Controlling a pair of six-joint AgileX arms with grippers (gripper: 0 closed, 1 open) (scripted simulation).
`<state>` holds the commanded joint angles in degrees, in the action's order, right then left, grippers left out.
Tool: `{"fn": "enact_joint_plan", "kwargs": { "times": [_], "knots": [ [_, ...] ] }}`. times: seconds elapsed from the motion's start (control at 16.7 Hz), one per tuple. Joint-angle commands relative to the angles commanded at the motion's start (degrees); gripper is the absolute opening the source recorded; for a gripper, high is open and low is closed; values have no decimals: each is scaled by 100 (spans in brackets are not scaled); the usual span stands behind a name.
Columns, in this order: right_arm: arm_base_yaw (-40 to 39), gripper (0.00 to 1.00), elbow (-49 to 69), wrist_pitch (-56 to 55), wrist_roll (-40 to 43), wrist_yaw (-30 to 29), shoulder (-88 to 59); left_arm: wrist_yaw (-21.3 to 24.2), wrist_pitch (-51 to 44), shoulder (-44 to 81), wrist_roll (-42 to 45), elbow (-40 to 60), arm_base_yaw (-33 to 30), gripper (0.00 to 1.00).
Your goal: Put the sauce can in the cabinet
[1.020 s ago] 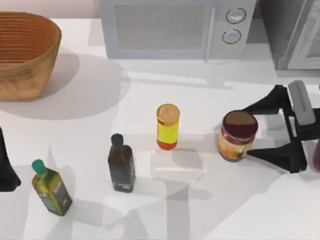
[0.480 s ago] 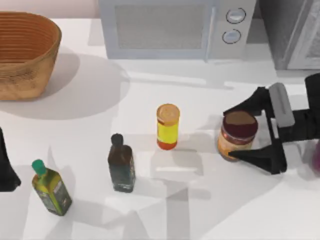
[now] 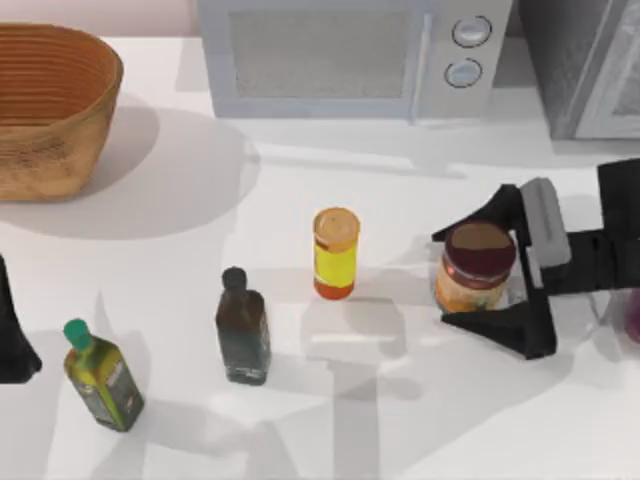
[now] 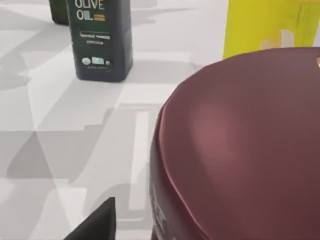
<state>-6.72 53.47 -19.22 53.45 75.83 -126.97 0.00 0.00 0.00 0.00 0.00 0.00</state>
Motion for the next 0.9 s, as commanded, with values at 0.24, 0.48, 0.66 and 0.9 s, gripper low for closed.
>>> {"fn": "enact_joint_plan", "kwargs": {
  "times": [0.24,0.48,0.66,0.9],
  "knots": [
    [0,92,0,0,0,0,0,0,0,0,0,0,0,100],
    [0,62,0,0,0,0,0,0,0,0,0,0,0,100],
    [0,40,0,0,0,0,0,0,0,0,0,0,0,100],
    [0,10,0,0,0,0,0,0,0,0,0,0,0,100]
  ]
}}
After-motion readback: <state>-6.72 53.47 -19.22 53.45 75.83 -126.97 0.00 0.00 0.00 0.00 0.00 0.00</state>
